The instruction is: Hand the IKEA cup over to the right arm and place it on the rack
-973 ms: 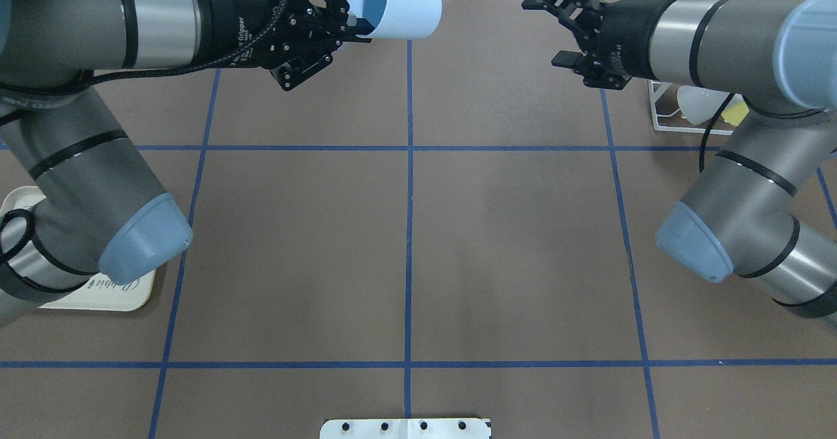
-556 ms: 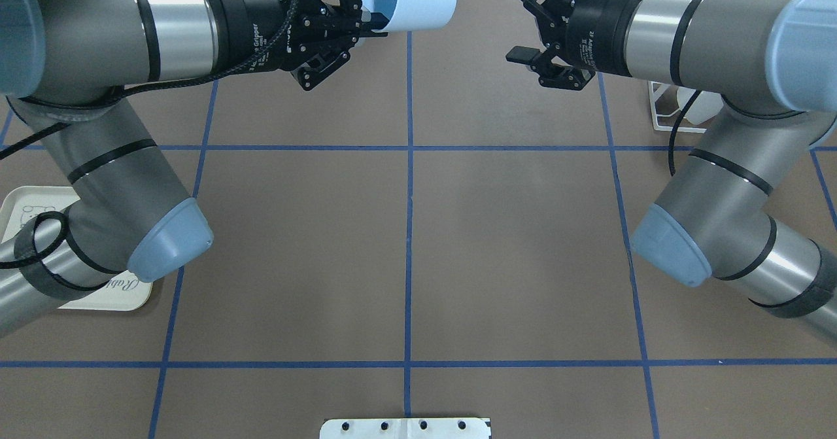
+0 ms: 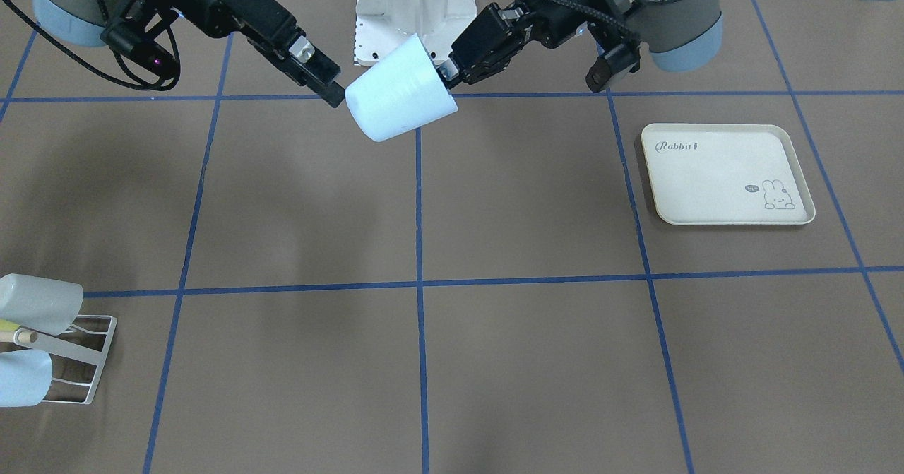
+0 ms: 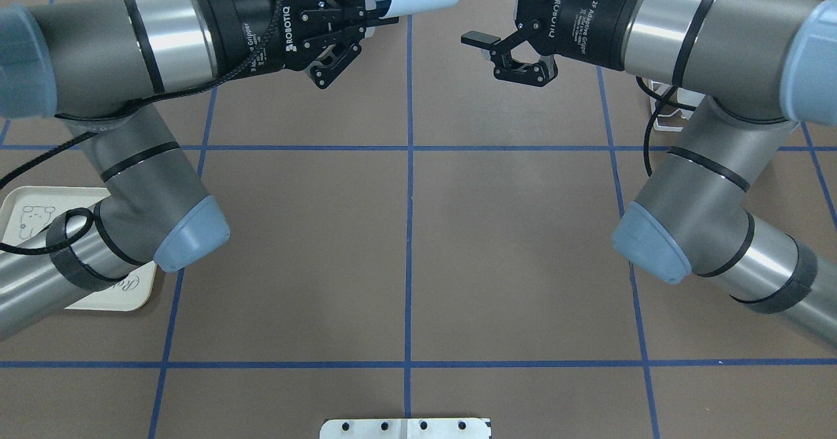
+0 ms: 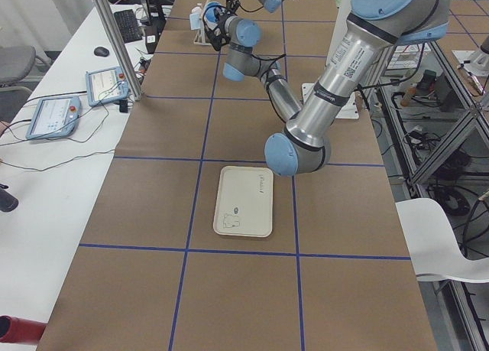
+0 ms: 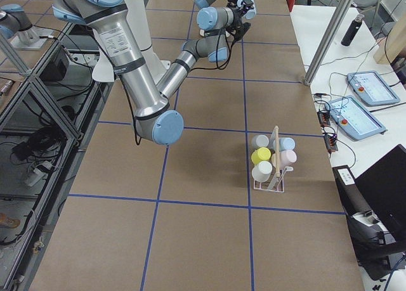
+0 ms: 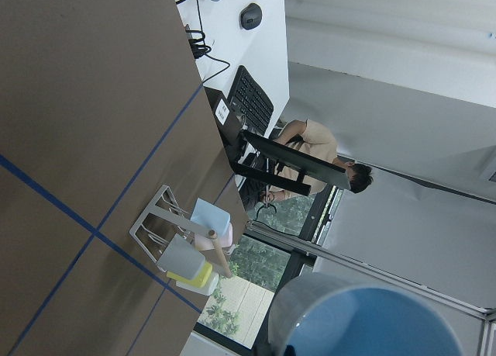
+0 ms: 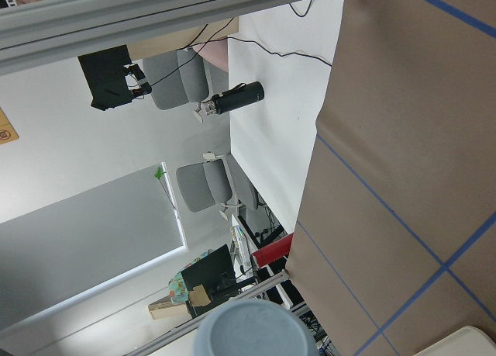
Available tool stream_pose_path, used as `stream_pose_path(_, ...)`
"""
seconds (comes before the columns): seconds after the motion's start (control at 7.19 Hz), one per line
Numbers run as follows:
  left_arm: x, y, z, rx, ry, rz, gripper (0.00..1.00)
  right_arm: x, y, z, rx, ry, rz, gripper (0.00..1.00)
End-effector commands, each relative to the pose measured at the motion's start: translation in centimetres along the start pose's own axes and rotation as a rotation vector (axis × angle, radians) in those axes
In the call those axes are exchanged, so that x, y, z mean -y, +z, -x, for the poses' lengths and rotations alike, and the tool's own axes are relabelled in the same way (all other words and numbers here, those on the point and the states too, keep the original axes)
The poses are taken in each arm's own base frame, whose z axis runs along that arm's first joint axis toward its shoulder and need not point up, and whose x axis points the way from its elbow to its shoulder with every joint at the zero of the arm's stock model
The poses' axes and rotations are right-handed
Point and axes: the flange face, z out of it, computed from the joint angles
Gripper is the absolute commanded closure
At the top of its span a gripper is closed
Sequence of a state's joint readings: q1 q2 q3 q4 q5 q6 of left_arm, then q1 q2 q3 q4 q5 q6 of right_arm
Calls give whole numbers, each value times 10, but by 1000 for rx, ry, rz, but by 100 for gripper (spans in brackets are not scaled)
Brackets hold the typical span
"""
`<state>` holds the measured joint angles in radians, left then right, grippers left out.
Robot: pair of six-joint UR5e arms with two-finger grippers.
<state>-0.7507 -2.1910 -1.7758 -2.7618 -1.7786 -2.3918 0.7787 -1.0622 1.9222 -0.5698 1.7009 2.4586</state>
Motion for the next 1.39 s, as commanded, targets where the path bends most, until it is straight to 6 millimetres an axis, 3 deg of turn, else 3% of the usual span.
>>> stream_pose_path(0.0, -7, 1, 1, -19, -20, 21, 100, -3, 1, 3, 9, 48, 4, 0)
stream_pose_path(0.56, -17, -1, 6, -35, -55, 66, 100, 7, 6, -6, 68, 109, 62, 0)
stream_pose_path(1.25, -24, 2, 17, -16, -62, 84, 100, 4, 4, -8, 63, 69, 80, 2)
